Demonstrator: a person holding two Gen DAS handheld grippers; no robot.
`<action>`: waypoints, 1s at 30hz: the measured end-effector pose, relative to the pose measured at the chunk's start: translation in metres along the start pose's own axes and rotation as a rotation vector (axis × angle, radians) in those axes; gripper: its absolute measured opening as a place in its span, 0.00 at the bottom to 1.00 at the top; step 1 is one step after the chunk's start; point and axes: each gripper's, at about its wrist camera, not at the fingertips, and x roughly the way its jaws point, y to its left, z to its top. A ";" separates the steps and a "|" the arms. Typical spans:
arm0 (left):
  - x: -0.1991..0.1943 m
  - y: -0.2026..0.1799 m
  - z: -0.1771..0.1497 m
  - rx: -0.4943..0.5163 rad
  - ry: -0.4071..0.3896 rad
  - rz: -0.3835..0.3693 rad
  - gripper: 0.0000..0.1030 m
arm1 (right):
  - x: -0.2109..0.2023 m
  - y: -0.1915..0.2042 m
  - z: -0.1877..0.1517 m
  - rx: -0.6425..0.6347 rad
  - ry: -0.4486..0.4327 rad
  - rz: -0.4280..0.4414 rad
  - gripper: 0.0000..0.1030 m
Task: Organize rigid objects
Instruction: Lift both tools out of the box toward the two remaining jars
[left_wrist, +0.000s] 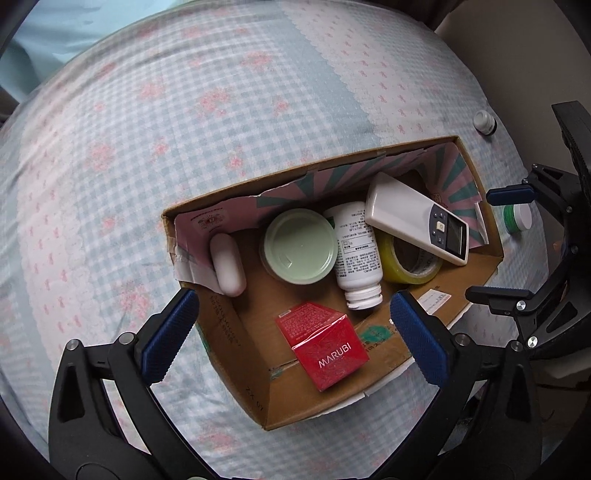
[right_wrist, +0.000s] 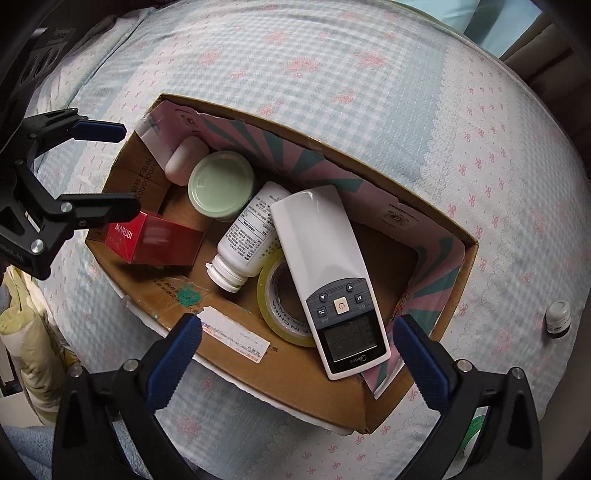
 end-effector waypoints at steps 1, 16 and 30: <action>-0.002 -0.001 -0.001 0.001 -0.001 0.005 1.00 | 0.000 0.000 0.000 -0.001 -0.002 -0.003 1.00; -0.075 -0.046 -0.012 0.036 -0.071 0.068 1.00 | -0.074 -0.009 -0.033 0.046 -0.101 -0.049 1.00; -0.120 -0.158 0.025 0.160 -0.173 0.043 1.00 | -0.169 -0.089 -0.149 0.448 -0.246 -0.183 1.00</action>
